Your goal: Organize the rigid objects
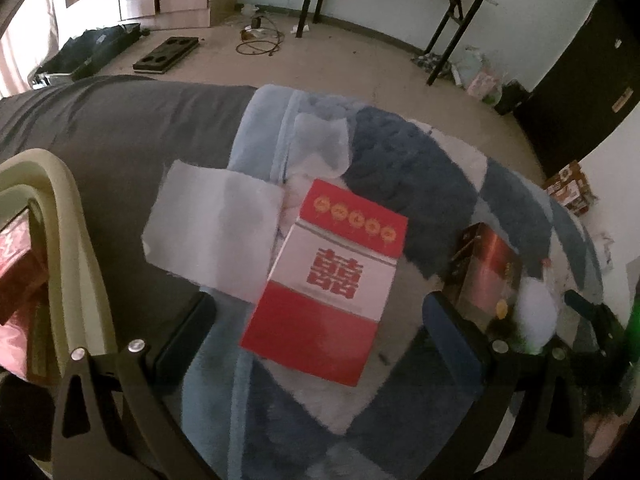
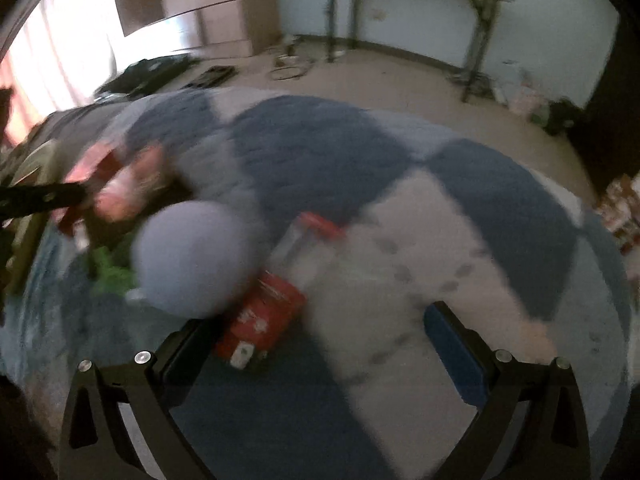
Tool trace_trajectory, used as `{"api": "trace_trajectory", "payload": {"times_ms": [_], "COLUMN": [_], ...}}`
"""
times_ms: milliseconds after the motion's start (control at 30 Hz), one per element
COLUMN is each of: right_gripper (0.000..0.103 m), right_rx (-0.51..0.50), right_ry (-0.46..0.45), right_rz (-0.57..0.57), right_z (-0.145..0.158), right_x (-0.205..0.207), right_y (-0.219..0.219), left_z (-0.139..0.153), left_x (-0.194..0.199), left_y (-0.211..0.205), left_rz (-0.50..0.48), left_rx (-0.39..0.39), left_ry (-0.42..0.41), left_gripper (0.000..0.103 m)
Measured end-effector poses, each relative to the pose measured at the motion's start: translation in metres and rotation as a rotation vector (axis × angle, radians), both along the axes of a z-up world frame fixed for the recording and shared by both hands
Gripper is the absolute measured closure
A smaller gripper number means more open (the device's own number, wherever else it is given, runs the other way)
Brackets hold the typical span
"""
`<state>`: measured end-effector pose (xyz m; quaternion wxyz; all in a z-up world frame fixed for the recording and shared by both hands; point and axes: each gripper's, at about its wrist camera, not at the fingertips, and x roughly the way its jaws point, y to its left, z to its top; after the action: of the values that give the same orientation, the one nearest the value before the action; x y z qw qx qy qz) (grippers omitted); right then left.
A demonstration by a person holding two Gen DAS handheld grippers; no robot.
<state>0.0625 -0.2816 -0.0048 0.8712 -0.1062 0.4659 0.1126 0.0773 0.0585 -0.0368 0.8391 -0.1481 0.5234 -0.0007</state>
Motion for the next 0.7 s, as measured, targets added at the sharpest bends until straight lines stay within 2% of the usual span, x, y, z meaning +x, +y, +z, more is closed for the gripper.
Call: {"api": "trace_trajectory", "payload": {"times_ms": [100, 267, 367, 433, 600, 667, 700], "right_gripper": [0.0, 0.0, 0.0, 0.0, 0.0, 0.004, 0.008], "right_rx": [0.047, 0.042, 0.093, 0.097, 0.069, 0.06, 0.057], "right_ry": [-0.085, -0.171, -0.178, -0.176, -0.196, -0.2, -0.204], "right_rz": [-0.035, -0.069, -0.114, -0.122, -0.118, -0.121, -0.123], "right_z": [-0.005, -0.01, -0.018, -0.017, -0.019, -0.019, -0.019], "right_x": [0.006, 0.005, 0.007, 0.007, 0.004, 0.003, 0.002], "right_y": [-0.015, -0.005, -0.004, -0.005, 0.001, 0.004, 0.006], "left_z": [-0.007, -0.005, -0.005, -0.005, -0.001, -0.001, 0.0], "left_x": [0.003, 0.006, 0.009, 0.01, 0.008, 0.006, 0.004], "left_y": [0.001, 0.0, -0.001, 0.0, -0.004, -0.006, -0.011], "left_rz": [0.003, 0.015, 0.001, 0.011, -0.015, -0.036, -0.069], "left_rx": [-0.003, -0.005, -0.06, -0.059, 0.02, 0.072, 0.112], "left_ry": [0.039, 0.014, -0.023, -0.032, -0.039, -0.033, -0.034], "left_gripper": [0.0, 0.0, 0.001, 0.003, 0.025, 0.036, 0.039]}}
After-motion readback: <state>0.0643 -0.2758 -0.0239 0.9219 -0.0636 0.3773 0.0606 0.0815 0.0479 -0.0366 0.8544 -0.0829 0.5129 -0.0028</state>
